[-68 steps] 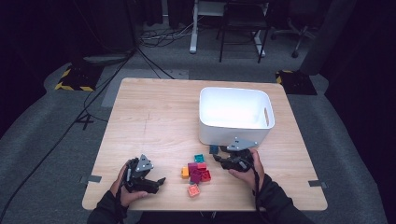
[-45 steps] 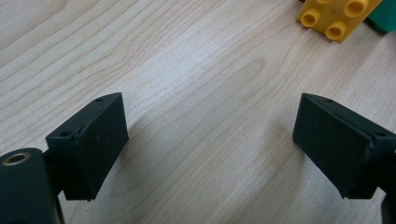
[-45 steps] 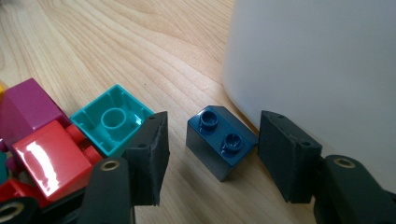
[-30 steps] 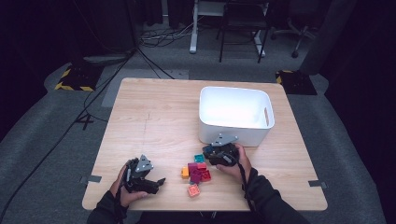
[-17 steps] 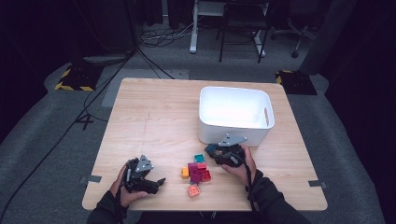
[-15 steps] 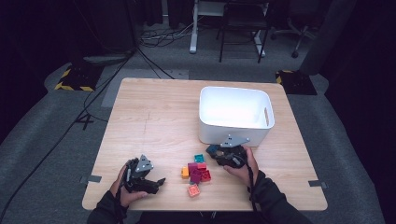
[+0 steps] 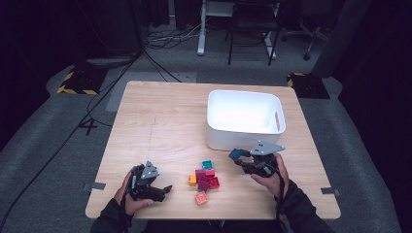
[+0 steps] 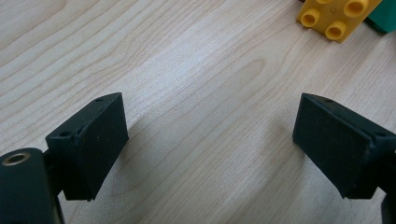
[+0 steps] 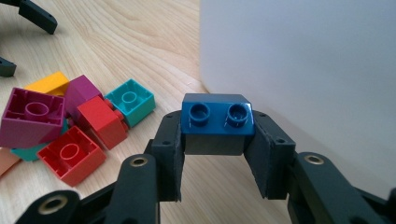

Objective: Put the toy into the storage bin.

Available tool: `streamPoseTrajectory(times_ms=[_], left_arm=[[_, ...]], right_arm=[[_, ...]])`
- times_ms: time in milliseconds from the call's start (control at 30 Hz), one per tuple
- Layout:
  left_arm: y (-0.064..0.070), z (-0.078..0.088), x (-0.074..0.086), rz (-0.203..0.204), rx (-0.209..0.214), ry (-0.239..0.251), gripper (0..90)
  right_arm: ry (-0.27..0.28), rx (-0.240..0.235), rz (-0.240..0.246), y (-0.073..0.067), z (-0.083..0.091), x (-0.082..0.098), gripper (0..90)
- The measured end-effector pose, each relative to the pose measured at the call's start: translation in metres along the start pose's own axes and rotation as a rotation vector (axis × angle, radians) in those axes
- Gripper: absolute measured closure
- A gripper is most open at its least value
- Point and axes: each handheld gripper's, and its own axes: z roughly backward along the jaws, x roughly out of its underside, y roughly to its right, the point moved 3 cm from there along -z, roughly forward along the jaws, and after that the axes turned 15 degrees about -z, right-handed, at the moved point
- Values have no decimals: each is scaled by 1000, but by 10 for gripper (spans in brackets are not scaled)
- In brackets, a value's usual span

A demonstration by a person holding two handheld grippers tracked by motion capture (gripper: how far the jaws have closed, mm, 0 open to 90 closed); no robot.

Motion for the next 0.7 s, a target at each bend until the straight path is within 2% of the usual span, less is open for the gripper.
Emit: streamPoseTrajectory(times_ms=[533,700], left_arm=[[0,0,0,0,0,0,105],[0,0,0,0,0,0,105]], right_arm=[[57,16,-19,14,39,-7,593],[75,28,-10,16,51,-11,593]])
